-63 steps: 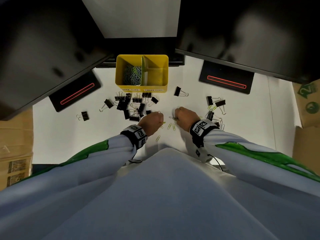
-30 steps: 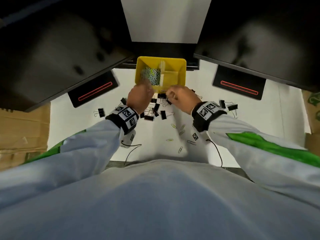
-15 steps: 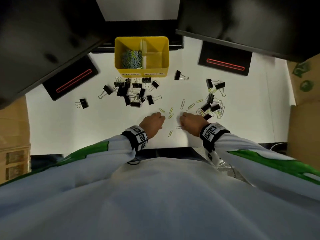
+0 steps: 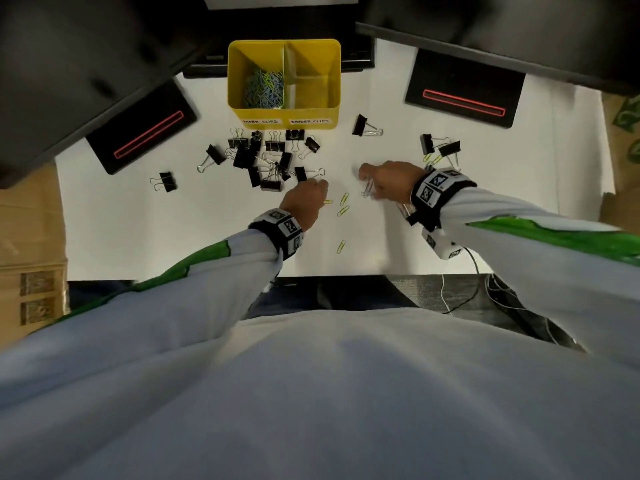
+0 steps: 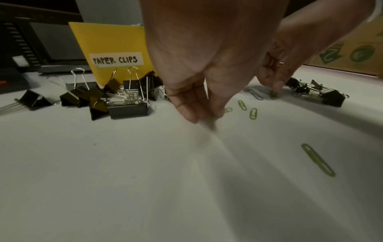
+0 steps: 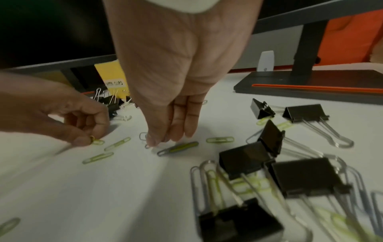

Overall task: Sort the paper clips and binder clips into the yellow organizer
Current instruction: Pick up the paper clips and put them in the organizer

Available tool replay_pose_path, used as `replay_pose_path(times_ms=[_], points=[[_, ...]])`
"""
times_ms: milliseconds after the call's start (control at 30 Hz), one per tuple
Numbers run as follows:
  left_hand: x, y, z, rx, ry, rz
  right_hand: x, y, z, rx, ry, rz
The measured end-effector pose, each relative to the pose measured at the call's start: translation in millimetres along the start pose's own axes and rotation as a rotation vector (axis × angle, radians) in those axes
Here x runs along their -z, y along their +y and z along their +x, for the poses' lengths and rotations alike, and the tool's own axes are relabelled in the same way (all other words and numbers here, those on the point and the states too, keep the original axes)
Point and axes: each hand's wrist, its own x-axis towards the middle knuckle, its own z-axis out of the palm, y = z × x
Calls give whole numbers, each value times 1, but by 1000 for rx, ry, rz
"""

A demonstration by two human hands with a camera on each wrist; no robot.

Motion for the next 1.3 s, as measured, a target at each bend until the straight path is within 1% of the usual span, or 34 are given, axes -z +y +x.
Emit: replay_pose_path(times_ms=[67, 133, 200, 300, 367, 400, 467, 633, 700, 800, 933, 1000, 1067, 1133, 1200, 1267, 1300], points=[[-7, 1, -1, 13, -16, 100, -3, 7, 2, 24, -29, -84], [-15, 2, 0, -6, -31, 112, -7, 12, 3, 58, -5, -108], [-18, 6, -1, 26, 3, 0, -11, 16, 4, 94, 35, -109], [-14, 23, -3, 75, 66, -294, -15, 19, 4, 100, 91, -148], [-12, 35, -3, 130, 72, -459, -17, 19, 3, 113, 121, -177], [-11, 39, -2, 145, 60, -478, -17, 18, 3, 122, 124, -199], [-13, 44, 0, 161, 33, -417, -18, 16, 3, 134, 132, -248], [-15, 49, 4, 178, 65, -277, -29, 6, 2, 119, 168, -301], [-14, 49, 7, 188, 70, -247, -33, 3, 1, 100, 174, -259], [-15, 49, 10, 200, 44, -213, -32, -2, 3, 77, 167, -194], [-19, 48, 9, 100, 32, -15, -27, -6, 6, 35, 161, -71], [-17, 44, 9, 82, 9, -27, -19, -9, 8, -10, 181, 25], [-5, 36, 7, 98, 9, -164, -7, -15, 9, -26, 235, 170], [14, 21, 4, 94, 73, -357, 11, -27, 12, -15, 311, 338], [42, 4, 1, 114, 204, -549, 35, -46, 19, 7, 387, 451], [76, -14, 1, 203, 345, -700, 63, -69, 31, 30, 439, 523], [93, -25, 3, 254, 407, -732, 78, -80, 40, 45, 466, 547]])
